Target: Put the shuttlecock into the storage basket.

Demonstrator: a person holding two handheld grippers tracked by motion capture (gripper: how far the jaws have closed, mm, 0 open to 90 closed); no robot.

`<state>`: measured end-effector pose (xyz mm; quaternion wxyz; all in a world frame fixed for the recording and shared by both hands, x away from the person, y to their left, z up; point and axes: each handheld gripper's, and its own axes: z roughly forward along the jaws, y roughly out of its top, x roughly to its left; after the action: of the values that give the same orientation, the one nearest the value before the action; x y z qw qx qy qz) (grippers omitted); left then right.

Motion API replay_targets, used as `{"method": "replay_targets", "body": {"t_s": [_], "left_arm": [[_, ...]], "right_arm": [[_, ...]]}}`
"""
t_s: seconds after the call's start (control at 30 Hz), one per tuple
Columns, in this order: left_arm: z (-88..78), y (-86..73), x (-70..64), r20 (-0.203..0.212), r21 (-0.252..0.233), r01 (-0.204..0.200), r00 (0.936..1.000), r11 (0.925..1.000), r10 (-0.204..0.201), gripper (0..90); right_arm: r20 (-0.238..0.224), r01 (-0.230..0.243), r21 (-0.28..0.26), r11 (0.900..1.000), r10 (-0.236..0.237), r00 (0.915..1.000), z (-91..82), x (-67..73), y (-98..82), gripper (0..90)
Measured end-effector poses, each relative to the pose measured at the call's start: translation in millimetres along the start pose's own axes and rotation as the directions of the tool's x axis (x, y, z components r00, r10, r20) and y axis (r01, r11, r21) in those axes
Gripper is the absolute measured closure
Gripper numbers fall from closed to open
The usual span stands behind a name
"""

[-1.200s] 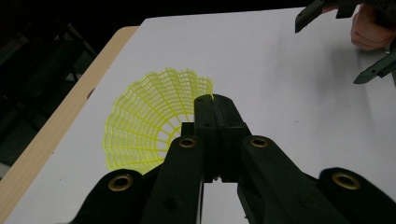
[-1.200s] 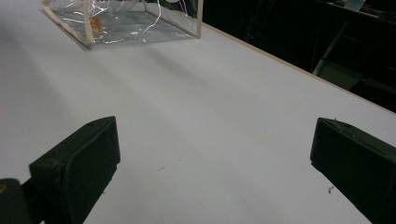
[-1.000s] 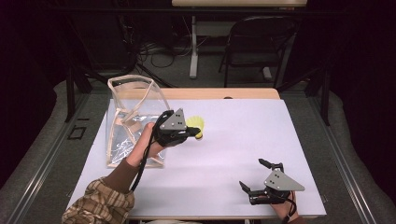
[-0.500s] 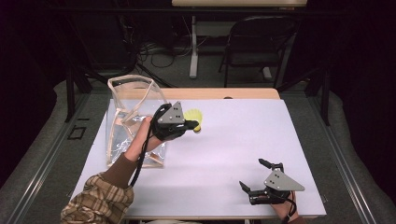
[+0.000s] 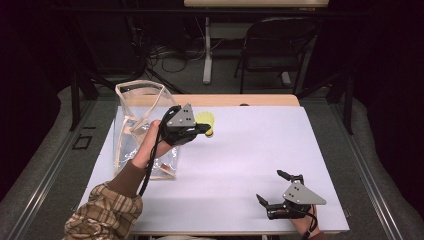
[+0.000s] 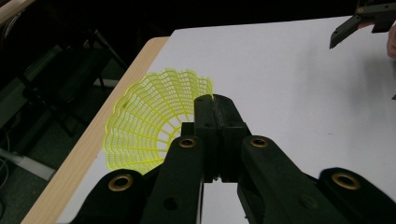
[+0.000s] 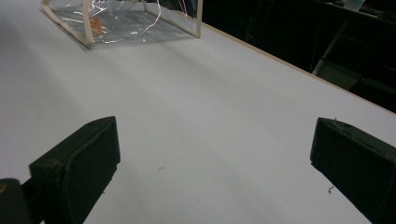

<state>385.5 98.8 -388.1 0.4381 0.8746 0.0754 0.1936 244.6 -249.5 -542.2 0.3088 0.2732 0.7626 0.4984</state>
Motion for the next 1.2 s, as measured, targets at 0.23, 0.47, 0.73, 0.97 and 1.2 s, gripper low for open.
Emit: {"method": "replay_targets", "body": {"t_s": [0.23,0.47,0.73,0.97,1.2], "left_arm": [[-2.1,1.2,4.2,-0.012,0.0,0.001,0.9999,1.0,-0.001,89.6],[-4.4,2.3,8.1,-0.025,-0.001,0.003,0.9997,1.0,-0.003,89.6],[-5.9,1.9,13.8,-0.037,-0.001,0.01,0.9993,0.9999,-0.01,89.6],[-6.8,1.8,17.3,-0.046,0.0,0.013,0.9989,0.9999,-0.013,89.6],[-7.4,1.6,20.9,-0.056,0.001,0.016,0.9983,0.9999,-0.016,89.6]], "right_arm": [[-0.001,0.0,-0.001,1.0,0.0,1.0,0.2,0.0,0.0,1.1],[-0.001,0.0,0.001,1.0,0.0,1.0,0.1,0.1,0.0,1.1],[-0.001,0.001,0.0,1.0,-0.001,1.0,0.3,0.0,0.0,1.1],[-0.002,0.0,0.001,1.0,0.0,1.0,0.4,0.1,-0.1,1.1],[-0.001,-0.002,0.0,1.0,0.002,1.0,0.5,0.2,-0.1,1.1]]}}
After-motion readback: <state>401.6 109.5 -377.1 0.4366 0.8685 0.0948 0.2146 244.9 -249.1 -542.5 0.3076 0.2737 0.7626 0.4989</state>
